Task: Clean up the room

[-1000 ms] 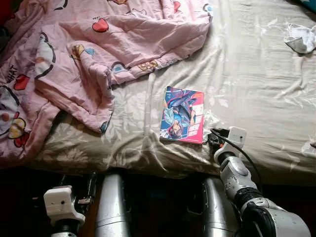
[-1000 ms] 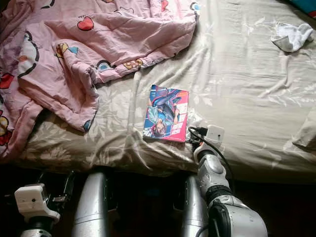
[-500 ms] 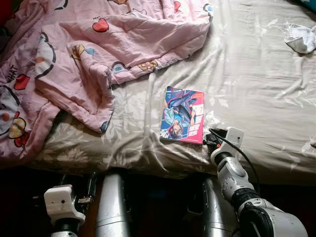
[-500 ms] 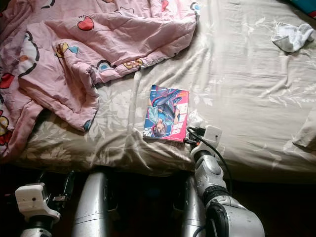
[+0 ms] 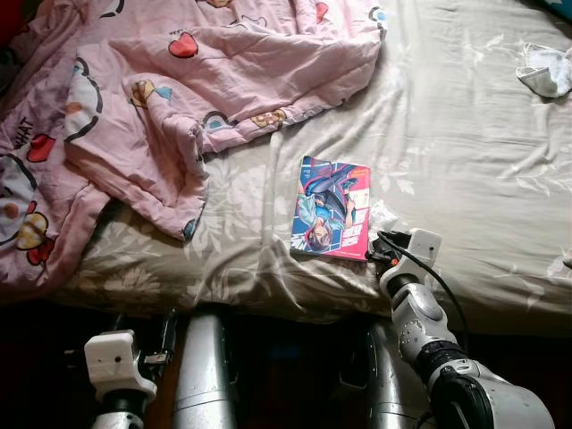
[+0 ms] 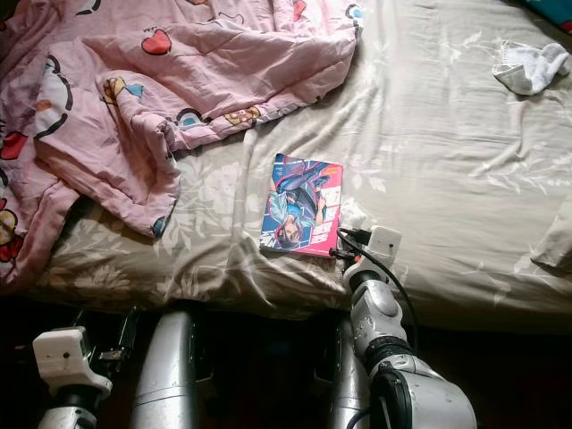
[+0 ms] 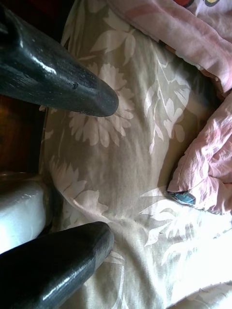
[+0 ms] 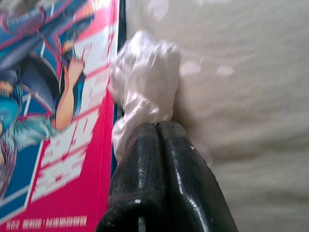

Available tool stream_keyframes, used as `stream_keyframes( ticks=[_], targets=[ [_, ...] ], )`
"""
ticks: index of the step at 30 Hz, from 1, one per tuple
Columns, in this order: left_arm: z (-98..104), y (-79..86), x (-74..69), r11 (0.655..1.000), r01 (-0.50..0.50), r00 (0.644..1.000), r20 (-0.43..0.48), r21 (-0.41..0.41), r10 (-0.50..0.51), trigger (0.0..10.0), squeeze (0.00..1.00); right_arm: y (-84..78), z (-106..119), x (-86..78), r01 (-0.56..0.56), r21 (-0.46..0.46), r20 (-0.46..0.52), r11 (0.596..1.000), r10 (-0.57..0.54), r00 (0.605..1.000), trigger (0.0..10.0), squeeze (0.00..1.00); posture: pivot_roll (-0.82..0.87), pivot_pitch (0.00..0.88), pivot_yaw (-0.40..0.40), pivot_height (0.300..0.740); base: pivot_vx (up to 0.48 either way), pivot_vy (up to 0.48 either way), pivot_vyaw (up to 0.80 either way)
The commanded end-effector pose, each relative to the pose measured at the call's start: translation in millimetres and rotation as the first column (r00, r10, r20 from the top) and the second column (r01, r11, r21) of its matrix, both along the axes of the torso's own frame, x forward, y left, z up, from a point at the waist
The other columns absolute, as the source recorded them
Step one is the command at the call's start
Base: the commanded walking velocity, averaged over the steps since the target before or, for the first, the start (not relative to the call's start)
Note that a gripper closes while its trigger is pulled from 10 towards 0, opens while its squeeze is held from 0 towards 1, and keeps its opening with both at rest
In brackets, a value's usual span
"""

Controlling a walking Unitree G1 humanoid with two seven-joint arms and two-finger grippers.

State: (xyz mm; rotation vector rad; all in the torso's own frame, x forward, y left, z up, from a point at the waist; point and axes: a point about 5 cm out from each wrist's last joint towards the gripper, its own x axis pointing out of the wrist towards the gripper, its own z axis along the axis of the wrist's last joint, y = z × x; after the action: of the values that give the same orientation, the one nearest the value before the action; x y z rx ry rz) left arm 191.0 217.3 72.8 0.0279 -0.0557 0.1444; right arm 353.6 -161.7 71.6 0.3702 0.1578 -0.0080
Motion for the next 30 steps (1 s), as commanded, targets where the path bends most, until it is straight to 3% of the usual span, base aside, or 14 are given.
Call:
stream_keyframes(
  ticks=[1, 7, 14, 15, 16, 17, 21, 23, 26, 30],
  targets=[
    [-14, 5.1, -7.6, 1.0, -0.024, 0.997, -0.072, 0.001, 0.024, 10.0, 0.0, -10.9, -1, -2.8, 0.06, 0.013, 0.022, 0.998, -0.06, 0.998, 0.0, 0.0, 0.22, 0.392, -0.015, 0.572, 0.0, 0.0, 0.0],
    [-20, 4.1, 0.2, 0.999, -0.035, 0.995, -0.089, -0.01, 0.034, 10.0, 0.0, -26.9, -8, -15.6, 0.097, -0.065, 0.068, 0.993, -0.093, 0.993, 0.0, 0.0, 0.18, 0.355, -0.031, 0.572, 0.0, 0.0, 0.0],
    [-23, 2.7, 5.6, 0.999, -0.046, 0.994, -0.096, -0.022, 0.043, 10.0, 0.0, -36.4, -16, -24.3, 0.1, -0.065, 0.057, 0.993, -0.096, 0.994, 0.0, 0.0, 0.17, 0.346, -0.038, 0.572, 0.0, 0.0, 0.0],
    [-23, 2.0, 7.1, 0.999, -0.046, 0.995, -0.094, -0.025, 0.044, 10.0, 0.0, -36.1, -18, -25.1, 0.091, -0.052, 0.046, 0.994, -0.089, 0.995, 10.0, 0.0, 0.16, 0.351, -0.04, 0.572, 0.0, 0.0, 0.0],
    [-23, 1.8, 7.4, 0.999, -0.047, 0.995, -0.093, -0.025, 0.044, 10.0, 0.0, -35.7, -19, -25.2, 0.089, -0.041, 0.044, 0.995, -0.087, 0.995, 10.0, 0.0, 0.17, 0.352, -0.04, 0.572, 0.0, 0.0, 0.0],
    [-23, 1.7, 7.3, 0.998, -0.049, 0.995, -0.09, -0.026, 0.046, 10.0, 0.0, -34.3, -16, -22.7, 0.098, -0.008, 0.054, 0.995, -0.097, 0.994, 10.0, 1.0, 0.17, 0.355, -0.039, 0.572, 0.0, 0.0, 0.0],
    [-22, 2.3, 5.0, 0.998, -0.052, 0.995, -0.089, -0.023, 0.05, 10.0, 0.0, -27.2, -5, -13.2, 0.092, 0.085, 0.086, 0.992, -0.099, 0.991, 10.0, 1.0, 0.18, 0.364, -0.035, 0.572, 0.0, 0.0, 0.0],
    [-21, 3.7, -0.2, 0.998, -0.055, 0.994, -0.09, -0.012, 0.054, 10.0, 0.0, -17.1, 8, -0.2, 0.073, 0.181, 0.099, 0.981, -0.092, 0.991, 10.0, 1.0, 0.19, 0.375, -0.029, 0.572, 0.0, 0.0, 0.0],
    [-20, 4.0, -2.8, 0.998, -0.055, 0.995, -0.087, -0.009, 0.054, 10.0, 0.0, -11.3, 15, 5.8, 0.051, 0.156, 0.102, 0.986, -0.067, 0.993, 10.0, 1.0, 0.19, 0.381, -0.027, 0.572, 0.0, 0.0, 0.0],
    [-18, 4.4, -8.9, 0.998, -0.057, 0.995, -0.085, -0.005, 0.056, 10.0, 0.0, -2.8, 23, 12.0, 0.012, 0.047, 0.096, 0.999, -0.017, 0.995, 10.0, 1.0, 0.2, 0.395, -0.027, 0.572, 0.0, 0.0, 0.0]
  ],
)
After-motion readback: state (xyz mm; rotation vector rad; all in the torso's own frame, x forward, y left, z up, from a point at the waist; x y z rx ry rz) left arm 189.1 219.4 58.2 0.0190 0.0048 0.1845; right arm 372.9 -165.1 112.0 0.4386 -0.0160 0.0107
